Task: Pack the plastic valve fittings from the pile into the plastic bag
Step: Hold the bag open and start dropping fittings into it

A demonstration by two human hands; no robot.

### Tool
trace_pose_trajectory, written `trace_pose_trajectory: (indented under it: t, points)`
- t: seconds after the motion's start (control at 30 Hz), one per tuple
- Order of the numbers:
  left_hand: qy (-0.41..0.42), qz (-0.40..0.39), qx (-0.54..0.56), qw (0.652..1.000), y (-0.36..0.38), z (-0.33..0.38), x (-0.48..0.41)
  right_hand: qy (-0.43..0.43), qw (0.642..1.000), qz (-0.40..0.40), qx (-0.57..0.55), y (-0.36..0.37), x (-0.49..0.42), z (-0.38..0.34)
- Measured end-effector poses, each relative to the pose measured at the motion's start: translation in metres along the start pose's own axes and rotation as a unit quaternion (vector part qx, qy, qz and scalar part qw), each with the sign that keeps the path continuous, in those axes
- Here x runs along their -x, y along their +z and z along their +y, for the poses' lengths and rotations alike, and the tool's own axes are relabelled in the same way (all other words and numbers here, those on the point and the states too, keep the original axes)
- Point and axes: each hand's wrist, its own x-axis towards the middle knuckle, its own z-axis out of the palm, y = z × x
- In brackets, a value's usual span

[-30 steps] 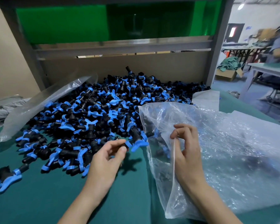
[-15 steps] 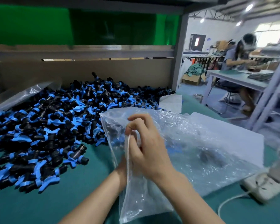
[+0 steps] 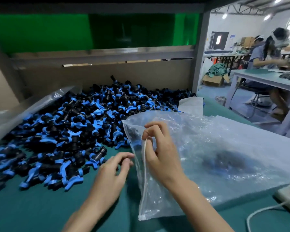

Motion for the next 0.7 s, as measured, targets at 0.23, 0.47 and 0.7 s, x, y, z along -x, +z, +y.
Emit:
trace_pose_trajectory:
  t: [0.23, 0.47, 0.7]
  points:
    - [0.002, 0.166, -0.342, 0.925, -0.05, -0.079, 0.025, 0.026, 1.0, 0.014, -0.003, 0.025, 0.017, 0.021]
    - [-0.01, 0.158, -0.447, 0.88, -0.032, -0.083, 0.006, 0.047, 0.998, 0.015, -0.026, 0.022, 0.022, 0.033]
    - [0.073, 0.149, -0.464, 0.87, -0.022, -0.078, -0.012, 0.058, 0.998, 0.028, -0.022, 0.022, 0.022, 0.036]
